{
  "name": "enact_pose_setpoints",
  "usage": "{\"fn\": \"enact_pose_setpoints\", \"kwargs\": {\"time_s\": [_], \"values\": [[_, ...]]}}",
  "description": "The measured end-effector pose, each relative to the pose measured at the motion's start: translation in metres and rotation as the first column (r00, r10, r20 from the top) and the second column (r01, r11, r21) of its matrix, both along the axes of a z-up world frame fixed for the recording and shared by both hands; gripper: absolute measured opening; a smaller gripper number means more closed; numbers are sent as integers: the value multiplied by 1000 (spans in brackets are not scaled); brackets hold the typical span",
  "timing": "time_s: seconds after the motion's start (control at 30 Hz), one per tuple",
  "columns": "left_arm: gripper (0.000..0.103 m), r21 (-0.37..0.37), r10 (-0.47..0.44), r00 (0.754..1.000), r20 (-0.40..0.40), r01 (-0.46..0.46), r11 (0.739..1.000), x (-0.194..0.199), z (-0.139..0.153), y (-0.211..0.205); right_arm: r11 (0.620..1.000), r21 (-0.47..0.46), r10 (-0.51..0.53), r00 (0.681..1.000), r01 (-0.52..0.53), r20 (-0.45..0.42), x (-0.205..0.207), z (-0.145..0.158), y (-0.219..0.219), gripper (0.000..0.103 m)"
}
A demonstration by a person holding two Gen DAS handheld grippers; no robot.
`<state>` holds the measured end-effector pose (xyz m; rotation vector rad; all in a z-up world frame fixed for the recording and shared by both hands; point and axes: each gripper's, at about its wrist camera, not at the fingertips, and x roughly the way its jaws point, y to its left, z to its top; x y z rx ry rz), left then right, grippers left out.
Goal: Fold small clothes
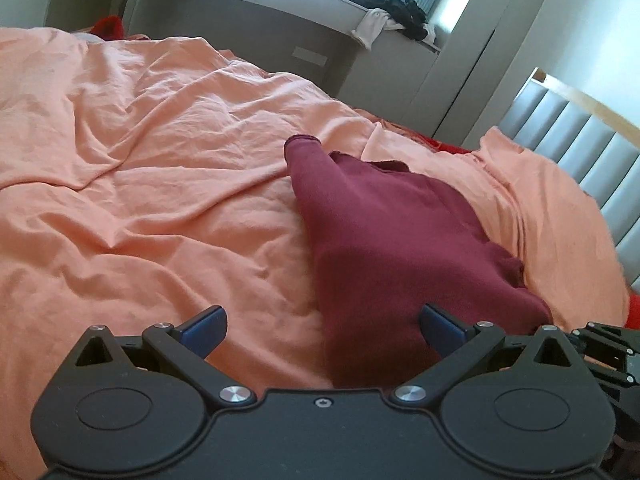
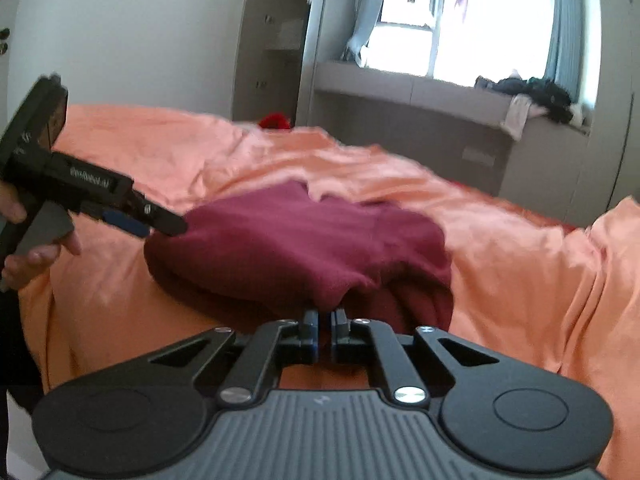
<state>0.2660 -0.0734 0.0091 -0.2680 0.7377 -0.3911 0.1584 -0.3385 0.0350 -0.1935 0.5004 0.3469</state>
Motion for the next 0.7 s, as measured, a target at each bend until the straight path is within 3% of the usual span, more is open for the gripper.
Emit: {"fn": "enact_pose_setpoints", "kwargs": {"time_s": [0.1, 0.23, 0.3, 0.43, 0.53, 0.7], "values": [[103, -2, 8, 1000, -6, -8, 1000, -1, -1, 1, 999, 19, 28, 999, -27, -37, 4, -6, -2, 10], [103, 2, 9, 1000, -5, -9, 1000, 0, -1, 2, 997, 65, 42, 999, -41, -19, -2, 3, -17, 44], [103, 8, 10, 1000, 0, -10, 1000, -1, -1, 1, 996, 88, 13, 1000, -15, 25, -8, 12, -26, 52], [103, 22, 10, 1000, 6, -10, 1000, -2, 1, -3, 974, 189, -142, 986, 124, 85, 2, 21, -46, 80], [103, 24, 12, 1000, 8, -12, 1000, -3, 1, -3, 937, 240, -277, 959, 254, 67, 23, 18, -59, 88], [103, 21, 12, 1000, 8, -12, 1000, -2, 1, -3, 850, 307, -444, 896, 427, -17, 64, 0, -87, 89]]}}
